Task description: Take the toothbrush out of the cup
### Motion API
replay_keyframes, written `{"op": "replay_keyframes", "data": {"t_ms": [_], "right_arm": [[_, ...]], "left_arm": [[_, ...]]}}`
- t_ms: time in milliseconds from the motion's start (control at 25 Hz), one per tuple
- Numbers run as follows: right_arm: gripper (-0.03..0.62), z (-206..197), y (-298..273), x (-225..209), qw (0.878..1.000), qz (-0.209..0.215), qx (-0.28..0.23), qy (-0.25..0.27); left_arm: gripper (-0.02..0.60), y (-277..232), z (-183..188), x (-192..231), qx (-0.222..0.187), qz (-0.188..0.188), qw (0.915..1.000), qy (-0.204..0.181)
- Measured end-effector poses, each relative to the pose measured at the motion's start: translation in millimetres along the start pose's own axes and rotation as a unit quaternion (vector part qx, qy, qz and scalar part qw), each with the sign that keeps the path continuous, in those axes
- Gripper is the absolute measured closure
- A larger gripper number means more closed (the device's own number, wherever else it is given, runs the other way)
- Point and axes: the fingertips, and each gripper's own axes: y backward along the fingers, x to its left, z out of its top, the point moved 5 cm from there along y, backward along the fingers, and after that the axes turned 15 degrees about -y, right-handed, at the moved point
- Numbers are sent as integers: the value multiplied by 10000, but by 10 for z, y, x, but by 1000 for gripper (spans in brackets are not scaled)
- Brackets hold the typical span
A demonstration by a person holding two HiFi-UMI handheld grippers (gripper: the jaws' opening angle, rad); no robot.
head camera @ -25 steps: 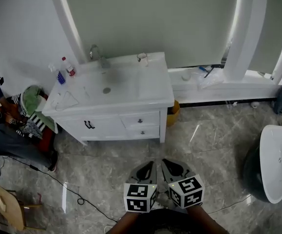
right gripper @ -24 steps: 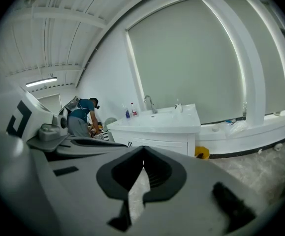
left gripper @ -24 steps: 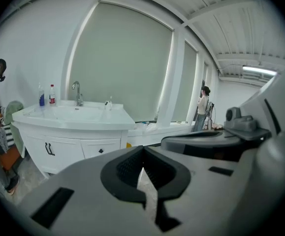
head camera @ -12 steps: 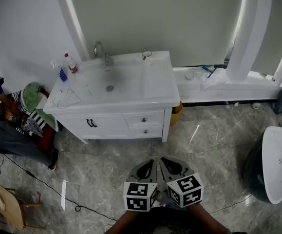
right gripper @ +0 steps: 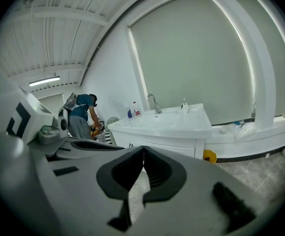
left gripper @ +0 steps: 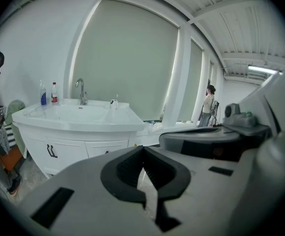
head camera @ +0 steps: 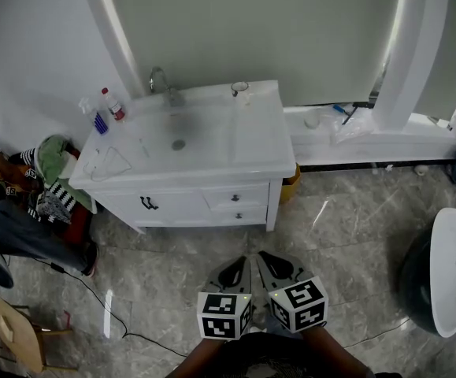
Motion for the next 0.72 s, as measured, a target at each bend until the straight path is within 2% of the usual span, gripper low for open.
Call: {"op": "replay_keyframes", "data": {"t_ms": [360,720], "right_arm": [[583,350,-291,-386,10000,-10,23,50],[583,688,-556,-814,9999,128,24,-105]], "left_arm": [[572,-540,276,123,63,-15,10000,-31],[572,-1017,579,196,177,145,9997,-92]]}}
